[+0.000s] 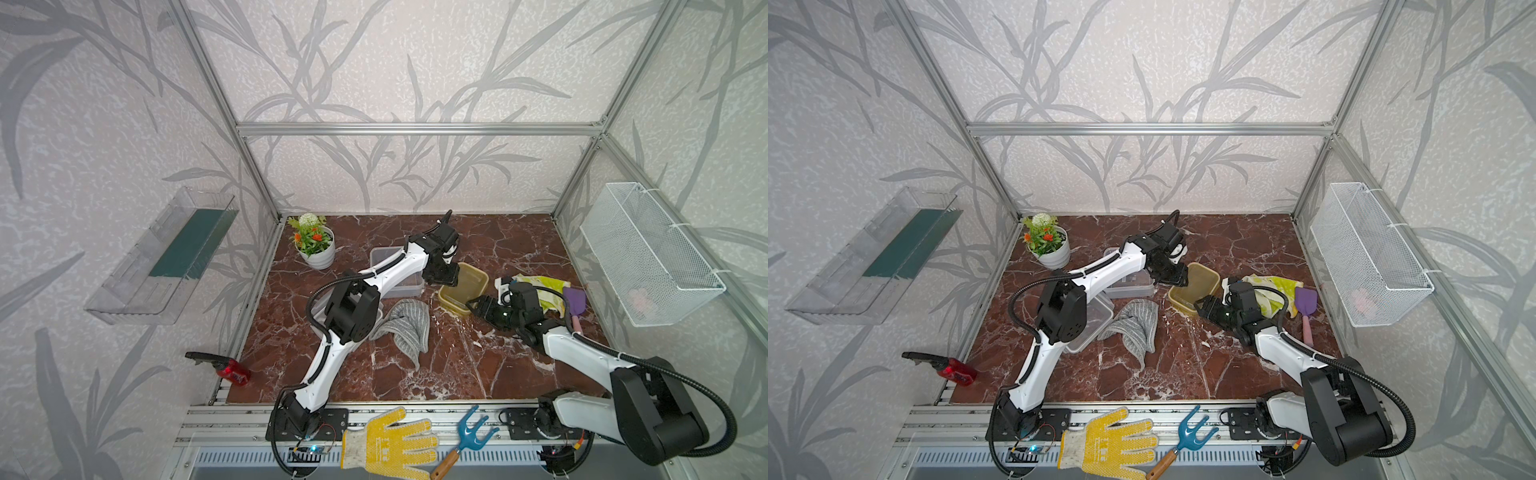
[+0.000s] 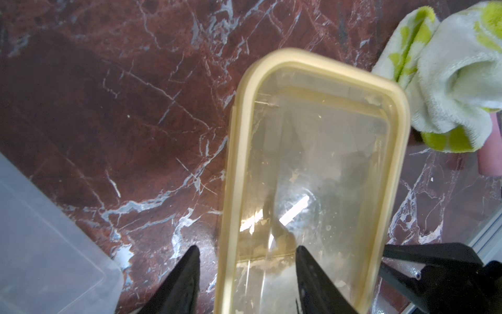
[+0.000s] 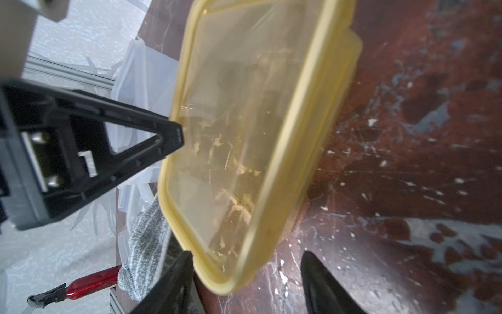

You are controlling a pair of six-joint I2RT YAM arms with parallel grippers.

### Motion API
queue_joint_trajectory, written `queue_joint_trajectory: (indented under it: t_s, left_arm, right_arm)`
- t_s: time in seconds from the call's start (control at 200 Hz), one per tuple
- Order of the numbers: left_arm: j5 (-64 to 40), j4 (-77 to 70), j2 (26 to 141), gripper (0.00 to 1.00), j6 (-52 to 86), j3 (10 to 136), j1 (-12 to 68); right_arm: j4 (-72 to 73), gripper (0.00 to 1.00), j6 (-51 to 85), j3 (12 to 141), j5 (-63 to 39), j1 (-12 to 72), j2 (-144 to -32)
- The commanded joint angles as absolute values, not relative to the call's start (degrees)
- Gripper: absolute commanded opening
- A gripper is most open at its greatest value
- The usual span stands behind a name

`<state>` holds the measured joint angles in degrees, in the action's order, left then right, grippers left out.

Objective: Wipe the insides of the lunch boxes
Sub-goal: Adjust the lunch box at the center of the board.

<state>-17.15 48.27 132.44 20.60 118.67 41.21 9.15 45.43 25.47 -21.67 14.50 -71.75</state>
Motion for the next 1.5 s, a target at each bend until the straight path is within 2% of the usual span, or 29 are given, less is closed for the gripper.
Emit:
queue_joint_trajectory:
  t_s: [0.0, 0.18, 0.525, 0.8, 1.23, 1.495]
  left_arm:
    - [-11.5, 51.5, 129.6, 0.58, 17.5, 121.1, 42.3]
    - [-10.5, 51.8, 130.6, 0.62, 17.3, 121.7, 43.1]
    - [-13.8, 49.1, 132.3, 0.72, 18.5, 121.9, 41.8]
    - [-15.8, 49.0, 133.5, 0.72, 17.4, 122.4, 41.4]
    - [-17.9, 49.5, 135.0, 0.69, 16.9, 122.4, 39.6]
    - [-19.1, 49.3, 136.4, 0.67, 17.1, 122.8, 39.5]
  right_arm:
    - [9.4, 0.65, 43.3, 24.4, -24.1, 8.5, -72.1]
    - [14.4, 0.67, 38.2, 26.3, -32.4, 4.5, -75.3]
    - [36.3, 0.57, 45.9, 23.4, -36.9, 2.6, -87.8]
    - [46.0, 0.46, 49.0, 23.5, -38.5, 2.3, -95.5]
    - [80.0, 0.51, 62.7, 20.7, -40.9, 1.9, -114.6]
    - [80.5, 0.49, 63.1, 22.0, -41.6, 1.7, -116.3]
